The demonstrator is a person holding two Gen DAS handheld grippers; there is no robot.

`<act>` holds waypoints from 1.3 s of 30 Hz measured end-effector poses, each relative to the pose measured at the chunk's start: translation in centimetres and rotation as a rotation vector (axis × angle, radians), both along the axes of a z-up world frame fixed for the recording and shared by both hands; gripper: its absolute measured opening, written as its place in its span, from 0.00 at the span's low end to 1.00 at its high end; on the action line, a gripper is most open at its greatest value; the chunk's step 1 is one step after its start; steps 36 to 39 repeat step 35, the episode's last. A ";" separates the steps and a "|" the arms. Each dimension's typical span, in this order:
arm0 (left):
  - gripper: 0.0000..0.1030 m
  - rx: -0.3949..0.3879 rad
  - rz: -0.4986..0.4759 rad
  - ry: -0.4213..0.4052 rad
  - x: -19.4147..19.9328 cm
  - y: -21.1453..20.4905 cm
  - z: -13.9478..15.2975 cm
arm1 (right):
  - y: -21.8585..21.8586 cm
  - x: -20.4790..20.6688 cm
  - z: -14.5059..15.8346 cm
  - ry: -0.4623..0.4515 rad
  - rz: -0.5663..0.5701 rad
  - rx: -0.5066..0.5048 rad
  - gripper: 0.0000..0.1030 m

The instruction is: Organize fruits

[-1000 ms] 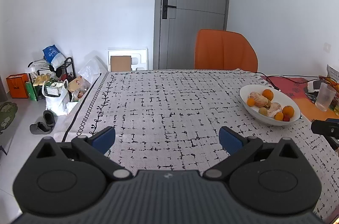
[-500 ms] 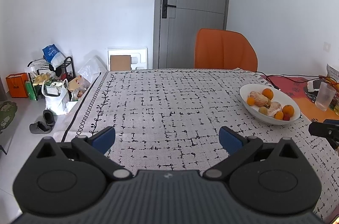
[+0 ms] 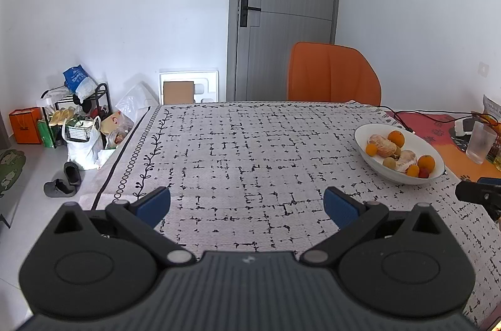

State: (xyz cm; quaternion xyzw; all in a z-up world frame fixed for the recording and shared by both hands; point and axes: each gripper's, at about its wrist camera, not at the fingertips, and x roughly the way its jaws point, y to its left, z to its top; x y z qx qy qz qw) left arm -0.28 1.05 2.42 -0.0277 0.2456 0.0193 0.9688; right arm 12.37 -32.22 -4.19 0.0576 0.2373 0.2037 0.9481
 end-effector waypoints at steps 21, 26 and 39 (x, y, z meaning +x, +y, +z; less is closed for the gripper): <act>1.00 -0.004 -0.012 0.001 -0.2 0.0 0.0 | 0.0 0.1 -0.2 -0.001 0.000 -0.001 1.00; 1.00 -0.018 -0.016 0.002 -0.1 0.0 0.0 | 0.0 0.1 -0.3 0.000 0.002 -0.005 1.00; 1.00 -0.027 -0.038 0.002 -0.1 -0.3 -0.2 | -0.2 0.3 -0.5 0.006 -0.006 0.002 1.00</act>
